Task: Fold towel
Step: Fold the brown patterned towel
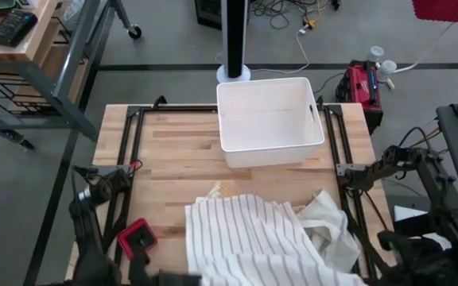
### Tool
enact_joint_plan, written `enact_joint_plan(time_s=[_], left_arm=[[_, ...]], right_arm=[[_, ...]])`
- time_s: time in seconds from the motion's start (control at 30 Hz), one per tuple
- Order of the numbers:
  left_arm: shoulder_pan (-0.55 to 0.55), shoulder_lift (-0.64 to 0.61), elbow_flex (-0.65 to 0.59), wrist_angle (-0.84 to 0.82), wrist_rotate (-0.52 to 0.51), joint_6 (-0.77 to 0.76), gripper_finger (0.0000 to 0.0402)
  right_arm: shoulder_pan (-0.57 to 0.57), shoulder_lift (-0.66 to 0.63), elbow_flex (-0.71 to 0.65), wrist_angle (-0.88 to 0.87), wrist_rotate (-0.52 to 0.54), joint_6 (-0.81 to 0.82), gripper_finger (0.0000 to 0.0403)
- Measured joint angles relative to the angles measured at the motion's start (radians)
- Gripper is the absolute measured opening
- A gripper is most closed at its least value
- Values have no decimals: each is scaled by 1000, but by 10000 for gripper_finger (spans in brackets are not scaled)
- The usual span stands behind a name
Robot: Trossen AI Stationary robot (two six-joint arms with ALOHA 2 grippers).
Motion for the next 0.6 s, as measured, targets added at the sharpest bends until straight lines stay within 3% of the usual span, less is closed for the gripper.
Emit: enact_joint_plan(time_s=[0.13, 0.27, 0.37, 0.47, 0.6], left_arm=[[43, -61, 0, -21, 0, -28, 0], [46, -77, -11, -58, 8, -140, 0], [24, -77, -56, -166, 40, -359, 0], [4, -77, -146, -284, 89, -645, 0], [-34, -73, -305, -285, 81, -986, 0]], right_arm=[[1, -4, 38, -38, -3, 42, 0], [19, -4, 32, -157, -26, 251, 0], [34, 5, -3, -294, -153, 471, 0], [37, 45, -53, -435, -180, 680, 0], [39, 84, -115, -543, -270, 889, 0]])
